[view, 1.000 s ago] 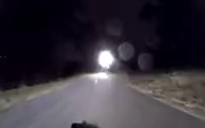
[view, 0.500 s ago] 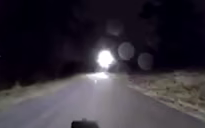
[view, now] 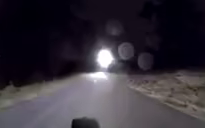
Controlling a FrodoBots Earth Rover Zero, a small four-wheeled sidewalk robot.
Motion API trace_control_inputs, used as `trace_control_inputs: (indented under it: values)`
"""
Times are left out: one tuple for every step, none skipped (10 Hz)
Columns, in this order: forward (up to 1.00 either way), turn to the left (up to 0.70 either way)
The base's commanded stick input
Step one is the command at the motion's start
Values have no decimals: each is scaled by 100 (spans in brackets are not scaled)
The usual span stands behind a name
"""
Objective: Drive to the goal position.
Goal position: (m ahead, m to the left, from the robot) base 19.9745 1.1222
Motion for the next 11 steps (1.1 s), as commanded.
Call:
trace_control_inputs:
  values:
    - [70,0]
    - [70,0]
    - [70,0]
    - [70,0]
    - [70,0]
    - [70,1]
    - [70,5]
    - [70,11]
    - [70,12]
    - [70,3]
    - [70,3]
